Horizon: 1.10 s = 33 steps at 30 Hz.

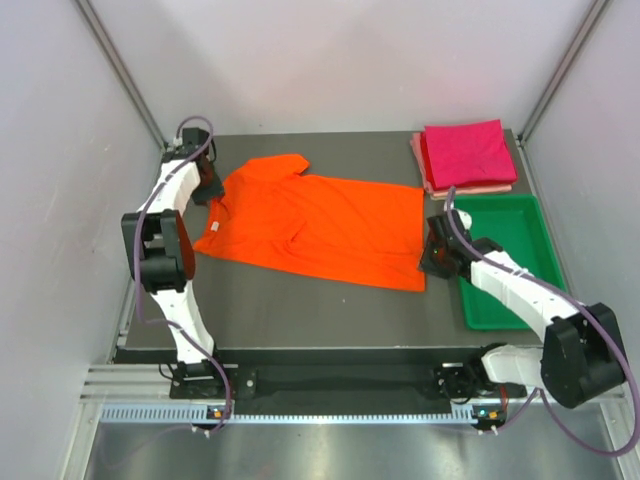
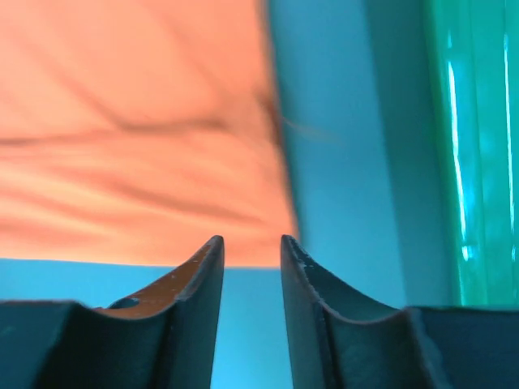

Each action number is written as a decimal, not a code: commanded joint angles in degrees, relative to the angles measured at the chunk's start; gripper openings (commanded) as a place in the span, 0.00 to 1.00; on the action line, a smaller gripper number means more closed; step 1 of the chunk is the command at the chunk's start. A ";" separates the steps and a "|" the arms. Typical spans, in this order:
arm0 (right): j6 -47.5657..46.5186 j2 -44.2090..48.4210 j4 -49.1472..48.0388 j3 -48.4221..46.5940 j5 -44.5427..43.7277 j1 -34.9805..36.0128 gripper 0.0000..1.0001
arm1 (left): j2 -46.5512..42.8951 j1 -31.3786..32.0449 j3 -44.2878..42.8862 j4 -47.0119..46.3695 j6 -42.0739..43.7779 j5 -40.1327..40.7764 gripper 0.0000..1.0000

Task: Fold and stack the t-shirts
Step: Fold the tshirt

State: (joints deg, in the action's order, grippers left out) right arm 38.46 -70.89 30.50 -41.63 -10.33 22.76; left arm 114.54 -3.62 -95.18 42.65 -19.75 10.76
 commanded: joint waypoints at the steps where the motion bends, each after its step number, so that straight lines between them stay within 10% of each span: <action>1: -6.79 1.29 -3.68 -9.06 1.10 -0.26 0.36 | 2.78 0.01 -10.43 -4.76 5.77 -10.48 0.44; 11: -21.40 -17.77 -7.56 -32.45 11.46 -9.05 0.40 | 23.00 -1.57 -34.28 -9.25 6.39 -21.85 0.49; 19: -26.50 -37.37 0.87 -52.66 11.56 -12.57 0.39 | 28.98 -1.57 -34.55 -19.44 6.30 -27.28 0.53; 33: -21.23 -48.46 -1.50 -55.76 2.07 -12.66 0.38 | 29.96 -1.66 -33.32 -25.16 6.74 -24.39 0.55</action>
State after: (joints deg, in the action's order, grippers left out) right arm 15.62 -119.46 29.98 -94.96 -4.91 10.33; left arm 145.93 -4.86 -127.83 22.83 -13.56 -14.76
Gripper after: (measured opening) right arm 0.382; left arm 0.550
